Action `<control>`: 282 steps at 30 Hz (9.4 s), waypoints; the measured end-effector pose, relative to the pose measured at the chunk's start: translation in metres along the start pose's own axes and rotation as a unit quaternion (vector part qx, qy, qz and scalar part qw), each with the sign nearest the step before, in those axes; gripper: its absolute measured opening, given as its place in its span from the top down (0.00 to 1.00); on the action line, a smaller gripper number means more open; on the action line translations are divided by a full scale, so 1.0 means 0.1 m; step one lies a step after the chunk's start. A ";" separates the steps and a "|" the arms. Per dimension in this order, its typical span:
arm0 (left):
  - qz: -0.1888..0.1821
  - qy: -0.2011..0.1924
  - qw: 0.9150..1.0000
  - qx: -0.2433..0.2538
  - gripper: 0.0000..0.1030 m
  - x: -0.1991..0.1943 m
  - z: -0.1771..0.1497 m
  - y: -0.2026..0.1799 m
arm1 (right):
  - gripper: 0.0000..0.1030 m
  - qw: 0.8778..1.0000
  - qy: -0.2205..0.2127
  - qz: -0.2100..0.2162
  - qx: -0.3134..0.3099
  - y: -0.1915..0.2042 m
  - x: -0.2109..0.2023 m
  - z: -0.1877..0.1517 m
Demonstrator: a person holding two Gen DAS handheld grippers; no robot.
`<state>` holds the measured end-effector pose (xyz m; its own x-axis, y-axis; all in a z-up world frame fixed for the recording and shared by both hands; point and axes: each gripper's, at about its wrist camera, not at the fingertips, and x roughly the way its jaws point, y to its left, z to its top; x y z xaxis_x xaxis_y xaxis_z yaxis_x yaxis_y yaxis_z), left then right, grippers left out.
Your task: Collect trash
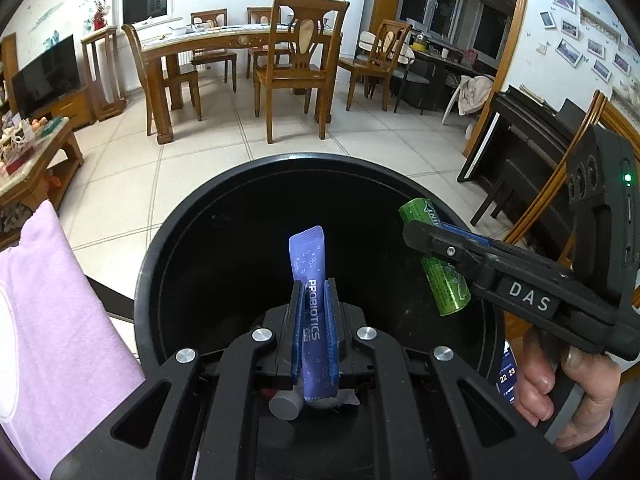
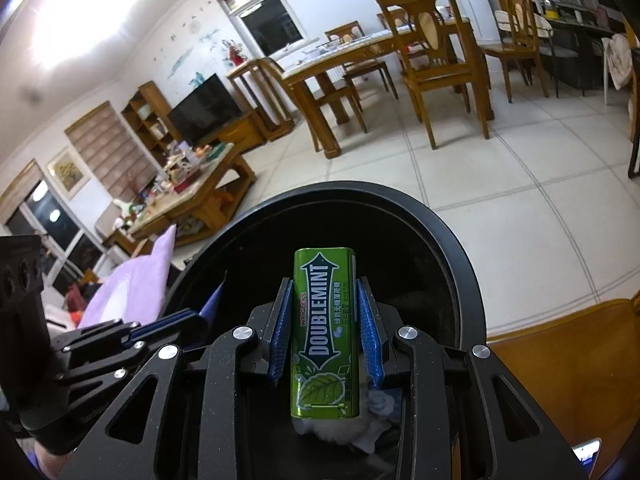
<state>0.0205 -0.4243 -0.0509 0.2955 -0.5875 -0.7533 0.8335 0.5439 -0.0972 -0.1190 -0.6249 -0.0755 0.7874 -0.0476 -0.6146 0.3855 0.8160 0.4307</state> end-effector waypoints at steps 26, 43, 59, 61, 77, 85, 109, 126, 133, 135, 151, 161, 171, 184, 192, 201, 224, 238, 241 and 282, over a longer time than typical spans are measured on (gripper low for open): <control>0.021 0.000 0.999 0.027 0.64 0.01 0.00 -0.21 | 0.53 1.000 0.009 -0.010 -0.008 0.19 0.09 -0.14; 0.072 -0.062 0.994 0.044 0.07 -0.66 -0.27 -0.07 | 0.14 1.000 0.001 0.011 -0.026 0.60 -0.07 -0.17; 0.149 -0.078 0.981 -0.094 0.07 -1.78 -1.18 1.40 | 0.14 0.986 0.040 0.084 -0.140 2.31 0.20 -0.45; 0.172 -0.072 0.975 -0.119 0.07 -1.90 -1.35 1.66 | 0.14 0.982 0.050 0.097 -0.157 2.57 0.28 -0.54; 0.195 0.011 0.955 -0.222 0.31 -2.03 -2.03 2.80 | 0.14 0.943 0.123 0.165 -0.263 4.32 0.83 -1.08; 0.175 0.008 0.955 -0.241 0.57 -2.04 -2.12 2.93 | 0.14 0.923 0.158 0.170 -0.307 4.88 1.20 -1.28; 0.164 -0.024 0.949 -0.268 0.59 -2.31 -2.35 3.12 | 0.83 0.907 0.211 0.134 -0.338 5.46 1.87 -1.66; 0.180 -0.002 0.947 -0.266 0.86 -2.10 -2.06 2.96 | 0.83 0.932 0.151 0.182 -0.274 4.46 0.92 -0.99; 0.220 -0.001 0.945 -0.241 0.24 -2.06 -1.87 3.01 | 0.83 0.939 0.153 0.181 -0.250 4.02 0.81 -0.89; 0.249 0.002 0.940 -0.232 0.15 -2.03 -1.83 3.07 | 0.83 0.940 0.155 0.183 -0.243 3.92 0.81 -0.88; 0.246 0.034 0.942 -0.224 0.62 -1.77 -1.72 3.45 | 0.83 0.942 0.163 0.176 -0.235 3.92 0.94 -0.92; 0.208 -0.008 0.955 -0.211 0.62 -1.93 -1.51 2.96 | 0.83 0.948 0.140 0.190 -0.212 3.76 0.76 -0.76; 0.144 -0.061 0.982 -0.109 0.62 -1.77 -0.81 1.70 | 0.83 0.971 0.061 0.165 -0.160 2.88 0.17 -0.24; 0.049 -0.074 0.996 -0.021 0.62 -1.00 -0.22 0.47 | 0.83 0.995 0.006 0.080 -0.062 1.10 -0.32 0.15; 0.020 -0.047 0.999 -0.008 0.62 -0.50 -0.08 0.13 | 0.83 0.998 0.015 0.055 -0.029 0.45 -0.23 0.13; 0.016 -0.015 1.000 -0.002 0.62 -0.10 -0.03 -0.02 | 0.83 0.998 0.035 0.044 -0.014 0.22 0.01 0.05; 0.020 0.026 0.999 0.029 0.62 0.17 -0.13 -0.22 | 0.83 0.998 0.049 0.022 -0.017 0.28 0.26 -0.15; 0.031 0.032 0.998 0.045 0.44 0.18 -0.13 -0.27 | 0.78 0.998 0.051 0.022 -0.019 0.33 0.24 -0.20; 0.037 0.022 0.997 0.056 0.22 0.14 -0.14 -0.30 | 0.68 0.998 0.047 0.025 -0.023 0.36 0.22 -0.21; 0.352 -0.145 0.904 -0.194 0.05 -2.44 -1.84 2.20 | 0.05 0.975 -0.045 0.116 -0.186 3.58 0.19 -0.86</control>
<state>0.0459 -0.0509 -0.0083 0.8460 -0.1167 -0.5202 0.1819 0.9804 0.0758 -0.0071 -0.2841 0.0102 0.8776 0.1260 -0.4625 0.0048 0.9625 0.2714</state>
